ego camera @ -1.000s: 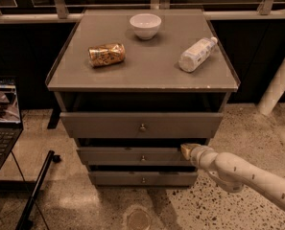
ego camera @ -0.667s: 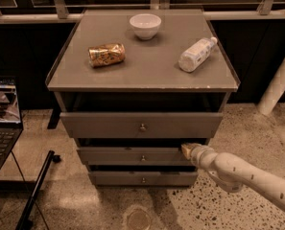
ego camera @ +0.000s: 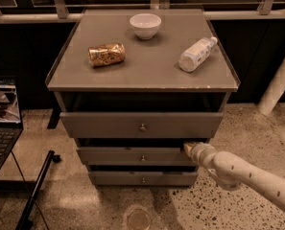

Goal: Open middle drawer

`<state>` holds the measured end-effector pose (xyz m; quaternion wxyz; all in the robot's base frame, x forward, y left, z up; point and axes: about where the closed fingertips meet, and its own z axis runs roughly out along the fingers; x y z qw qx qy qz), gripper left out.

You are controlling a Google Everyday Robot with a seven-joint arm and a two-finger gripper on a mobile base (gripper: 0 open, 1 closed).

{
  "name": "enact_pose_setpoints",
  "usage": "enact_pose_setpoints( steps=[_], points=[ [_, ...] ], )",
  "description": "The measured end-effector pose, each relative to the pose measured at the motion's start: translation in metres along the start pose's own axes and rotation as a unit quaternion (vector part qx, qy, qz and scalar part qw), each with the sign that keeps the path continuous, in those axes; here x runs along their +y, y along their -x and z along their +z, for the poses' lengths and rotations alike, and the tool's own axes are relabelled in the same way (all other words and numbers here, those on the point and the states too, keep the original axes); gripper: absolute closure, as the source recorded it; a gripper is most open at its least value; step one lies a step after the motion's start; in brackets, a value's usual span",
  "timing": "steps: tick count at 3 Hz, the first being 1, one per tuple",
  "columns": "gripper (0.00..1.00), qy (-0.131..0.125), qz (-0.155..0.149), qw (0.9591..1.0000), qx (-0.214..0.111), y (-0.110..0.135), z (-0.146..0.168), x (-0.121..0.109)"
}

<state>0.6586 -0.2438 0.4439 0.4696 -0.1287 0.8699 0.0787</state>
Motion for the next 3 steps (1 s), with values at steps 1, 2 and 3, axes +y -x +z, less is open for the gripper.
enact_pose_setpoints(
  steps=[1,2,3],
  points=[
    [1.00,-0.019,0.002,0.9998,-0.008,0.0097,0.0074,-0.0101],
    [1.00,-0.019,0.002,0.9998,-0.009,0.0100,0.0074,-0.0105],
    [1.00,-0.014,-0.012,0.9998,0.012,0.0030,0.0112,-0.0069]
  ],
)
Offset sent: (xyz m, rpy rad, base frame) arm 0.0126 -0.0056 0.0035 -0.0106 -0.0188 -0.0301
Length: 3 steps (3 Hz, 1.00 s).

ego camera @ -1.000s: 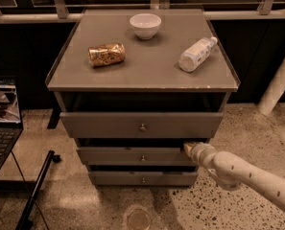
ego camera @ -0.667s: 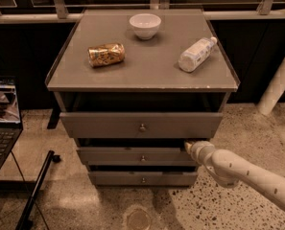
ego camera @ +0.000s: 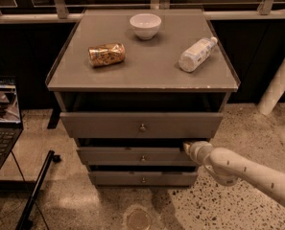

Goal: Open middle drawer

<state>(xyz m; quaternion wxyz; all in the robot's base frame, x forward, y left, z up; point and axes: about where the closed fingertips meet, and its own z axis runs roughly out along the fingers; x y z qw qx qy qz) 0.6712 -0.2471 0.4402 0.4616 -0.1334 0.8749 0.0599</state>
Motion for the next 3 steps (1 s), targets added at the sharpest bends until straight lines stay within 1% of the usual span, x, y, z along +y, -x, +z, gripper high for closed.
enact_pose_setpoints(
  steps=[1,2,3],
  points=[
    [1.00,0.015,-0.007,0.9991,0.040,-0.015,0.002,0.009],
    [1.00,0.015,-0.007,0.9991,0.040,-0.012,0.000,0.008],
    [1.00,0.035,0.012,0.9960,0.081,-0.033,-0.010,0.020]
  ],
)
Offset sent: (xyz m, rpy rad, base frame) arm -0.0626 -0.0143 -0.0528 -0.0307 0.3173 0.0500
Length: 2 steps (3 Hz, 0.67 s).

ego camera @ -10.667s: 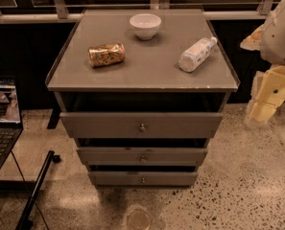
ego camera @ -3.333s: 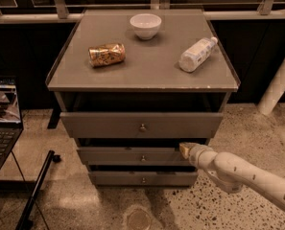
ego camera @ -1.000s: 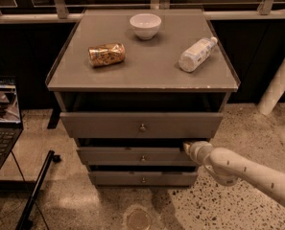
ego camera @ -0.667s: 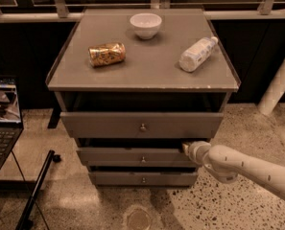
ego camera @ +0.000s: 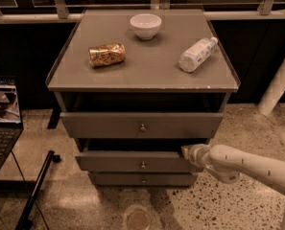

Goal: Open middle drawer

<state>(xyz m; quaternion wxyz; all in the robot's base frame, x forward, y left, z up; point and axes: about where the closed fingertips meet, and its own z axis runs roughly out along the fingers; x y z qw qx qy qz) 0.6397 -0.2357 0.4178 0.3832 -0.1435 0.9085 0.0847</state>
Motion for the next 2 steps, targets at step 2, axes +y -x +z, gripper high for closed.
enact_pose_setpoints(
  steps=[2],
  points=[
    [1.00,0.000,0.000,1.0000,0.000,0.0056,-0.0048,-0.0001]
  ],
)
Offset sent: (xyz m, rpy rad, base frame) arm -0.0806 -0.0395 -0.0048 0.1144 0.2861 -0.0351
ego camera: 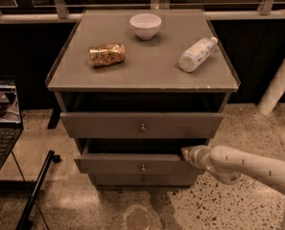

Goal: Open middle drawer

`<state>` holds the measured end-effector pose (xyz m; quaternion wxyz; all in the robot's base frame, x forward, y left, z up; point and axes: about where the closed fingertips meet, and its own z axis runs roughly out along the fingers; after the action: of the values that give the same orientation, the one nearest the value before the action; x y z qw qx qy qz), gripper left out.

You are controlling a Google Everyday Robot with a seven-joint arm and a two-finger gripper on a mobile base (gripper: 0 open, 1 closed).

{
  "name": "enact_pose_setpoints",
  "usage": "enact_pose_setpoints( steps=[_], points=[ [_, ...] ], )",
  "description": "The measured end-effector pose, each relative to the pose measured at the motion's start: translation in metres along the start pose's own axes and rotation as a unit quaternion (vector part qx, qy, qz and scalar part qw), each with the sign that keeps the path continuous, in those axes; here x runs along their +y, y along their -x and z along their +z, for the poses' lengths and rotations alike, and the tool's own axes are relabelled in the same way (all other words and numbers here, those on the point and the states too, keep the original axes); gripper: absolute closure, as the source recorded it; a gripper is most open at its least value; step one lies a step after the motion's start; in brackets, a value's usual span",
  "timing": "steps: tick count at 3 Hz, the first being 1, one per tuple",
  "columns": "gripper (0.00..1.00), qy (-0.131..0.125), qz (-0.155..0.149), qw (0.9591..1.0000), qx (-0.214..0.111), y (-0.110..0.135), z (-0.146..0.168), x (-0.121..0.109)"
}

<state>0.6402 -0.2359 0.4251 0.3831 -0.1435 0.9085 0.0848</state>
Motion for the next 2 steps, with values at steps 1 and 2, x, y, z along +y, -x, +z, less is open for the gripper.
enact_pose_setpoints(
  steps=[1,2],
  points=[
    [1.00,0.010,0.014,0.9997,0.017,-0.008,-0.010,-0.002],
    [1.00,0.033,0.020,0.9985,0.037,-0.015,-0.024,-0.001]
  ],
)
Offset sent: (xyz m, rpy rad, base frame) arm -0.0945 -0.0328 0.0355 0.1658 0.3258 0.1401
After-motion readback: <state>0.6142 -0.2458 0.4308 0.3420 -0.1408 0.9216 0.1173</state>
